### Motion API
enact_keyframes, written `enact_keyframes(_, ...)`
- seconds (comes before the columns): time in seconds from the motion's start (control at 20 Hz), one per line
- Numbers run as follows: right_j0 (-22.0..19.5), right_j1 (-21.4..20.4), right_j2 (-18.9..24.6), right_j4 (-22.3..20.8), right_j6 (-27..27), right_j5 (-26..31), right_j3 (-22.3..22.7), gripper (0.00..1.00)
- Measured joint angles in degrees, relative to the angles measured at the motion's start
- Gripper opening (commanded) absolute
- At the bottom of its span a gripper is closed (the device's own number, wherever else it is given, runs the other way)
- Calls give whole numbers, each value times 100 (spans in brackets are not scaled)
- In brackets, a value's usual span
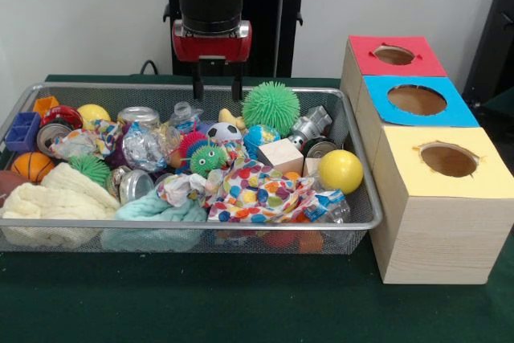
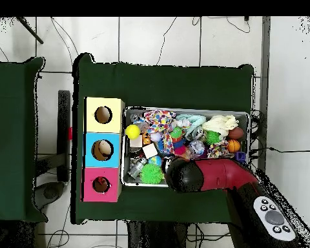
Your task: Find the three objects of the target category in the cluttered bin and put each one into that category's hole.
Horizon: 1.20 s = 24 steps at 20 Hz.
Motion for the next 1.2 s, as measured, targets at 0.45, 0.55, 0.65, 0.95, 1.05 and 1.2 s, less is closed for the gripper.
enact_keyframes(0.45,-24,297,0,-147,0,-106,79,100)
enact_keyframes(0.55,-24,341,0,-193,0,-167,147,100)
enact_keyframes(0.65,-24,378,-3,-238,0,-223,224,100)
enact_keyframes(0.95,-19,429,-16,-331,0,-294,379,100)
enact_keyframes(1.05,-18,430,-21,-357,0,-294,405,100)
enact_keyframes(1.2,-14,430,-33,-411,0,-296,422,100)
